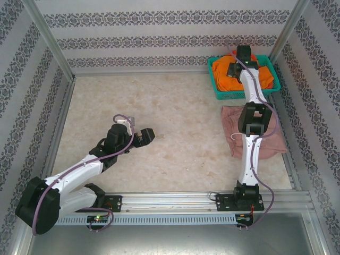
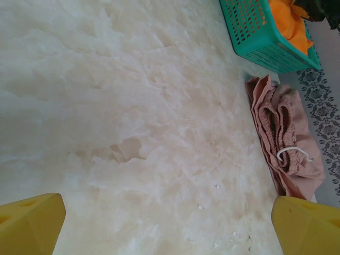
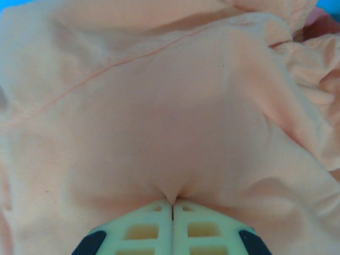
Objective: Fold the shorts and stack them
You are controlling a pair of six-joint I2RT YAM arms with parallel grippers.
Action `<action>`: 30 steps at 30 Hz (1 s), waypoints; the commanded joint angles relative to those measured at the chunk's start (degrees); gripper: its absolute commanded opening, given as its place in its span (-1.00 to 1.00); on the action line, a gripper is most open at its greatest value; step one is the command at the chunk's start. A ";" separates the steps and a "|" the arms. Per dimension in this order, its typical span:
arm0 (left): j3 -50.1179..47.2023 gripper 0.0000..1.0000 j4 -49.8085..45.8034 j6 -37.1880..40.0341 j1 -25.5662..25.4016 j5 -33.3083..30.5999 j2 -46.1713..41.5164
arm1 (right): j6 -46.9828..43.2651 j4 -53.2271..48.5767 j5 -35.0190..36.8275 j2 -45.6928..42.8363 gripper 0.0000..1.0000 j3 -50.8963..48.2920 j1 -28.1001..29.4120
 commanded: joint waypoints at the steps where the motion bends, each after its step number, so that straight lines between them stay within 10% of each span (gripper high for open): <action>1: 1.57 1.00 -0.84 -0.86 0.73 -0.40 -1.21 | 2.21 3.77 -3.10 -10.07 -1.00 -0.76 0.24; 20: 0.54 1.00 0.09 -1.98 0.79 -0.07 -2.81 | 1.58 6.71 -3.13 -26.52 -1.00 2.20 7.29; 25: 0.09 1.00 0.73 -2.75 0.78 0.35 -2.97 | -2.25 1.47 4.03 -24.69 0.21 -2.20 7.72; 30: 0.02 1.00 -0.23 -2.41 0.82 0.17 -3.42 | -2.37 1.03 10.88 -22.78 0.55 -11.49 7.48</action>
